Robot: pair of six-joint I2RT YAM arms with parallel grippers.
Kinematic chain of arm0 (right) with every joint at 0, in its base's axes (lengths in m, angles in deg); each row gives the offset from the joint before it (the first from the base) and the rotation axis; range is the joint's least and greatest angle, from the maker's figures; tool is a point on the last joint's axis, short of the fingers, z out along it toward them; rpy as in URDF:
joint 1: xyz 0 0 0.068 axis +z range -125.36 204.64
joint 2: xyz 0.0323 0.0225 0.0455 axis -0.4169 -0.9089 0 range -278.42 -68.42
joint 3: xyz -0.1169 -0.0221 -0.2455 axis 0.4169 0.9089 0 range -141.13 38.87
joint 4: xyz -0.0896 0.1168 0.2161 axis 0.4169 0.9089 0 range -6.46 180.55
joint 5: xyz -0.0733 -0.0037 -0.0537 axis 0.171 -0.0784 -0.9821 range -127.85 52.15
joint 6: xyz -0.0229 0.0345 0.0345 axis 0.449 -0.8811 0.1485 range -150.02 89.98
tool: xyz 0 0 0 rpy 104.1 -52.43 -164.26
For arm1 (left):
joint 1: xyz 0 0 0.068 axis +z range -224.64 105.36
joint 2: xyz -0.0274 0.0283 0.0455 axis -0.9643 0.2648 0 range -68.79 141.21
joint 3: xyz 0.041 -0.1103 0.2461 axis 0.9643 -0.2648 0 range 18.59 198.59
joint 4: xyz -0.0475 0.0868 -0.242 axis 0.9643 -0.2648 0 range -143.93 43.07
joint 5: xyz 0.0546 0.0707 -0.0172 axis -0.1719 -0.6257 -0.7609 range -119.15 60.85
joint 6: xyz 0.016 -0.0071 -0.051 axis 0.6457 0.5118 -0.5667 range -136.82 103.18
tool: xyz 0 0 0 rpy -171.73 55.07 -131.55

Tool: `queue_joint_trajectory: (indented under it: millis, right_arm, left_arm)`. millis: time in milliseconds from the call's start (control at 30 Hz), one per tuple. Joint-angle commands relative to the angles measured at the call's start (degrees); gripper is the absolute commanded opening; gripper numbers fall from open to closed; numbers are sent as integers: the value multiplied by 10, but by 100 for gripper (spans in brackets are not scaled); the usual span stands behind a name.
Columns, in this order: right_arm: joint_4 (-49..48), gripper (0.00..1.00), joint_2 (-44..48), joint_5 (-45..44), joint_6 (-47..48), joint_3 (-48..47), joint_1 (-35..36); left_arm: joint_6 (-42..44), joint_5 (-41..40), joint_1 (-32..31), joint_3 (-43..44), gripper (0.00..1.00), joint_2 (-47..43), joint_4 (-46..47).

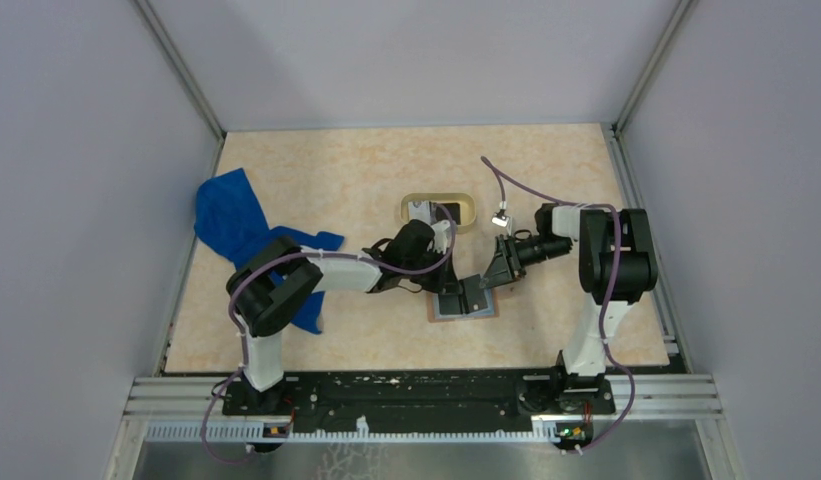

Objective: Put the credit cards into the card holder
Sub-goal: Turn over the card slot in the card holder.

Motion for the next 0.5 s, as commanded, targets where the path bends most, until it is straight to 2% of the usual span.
queue_joint_trajectory:
  millis: [0,267,467]
  right_arm:
    - [-2,38,1,14,16,-13,-3]
    - [-36,38,15,-16,-11,-4,-1]
    - [-55,36,23,-28,-28,1,5]
  left_arm:
    - [6,17,-6,21,2,21,-5]
    - [4,22,-7,23,2,24,5]
    - [12,3,-6,-15,5,-32,32]
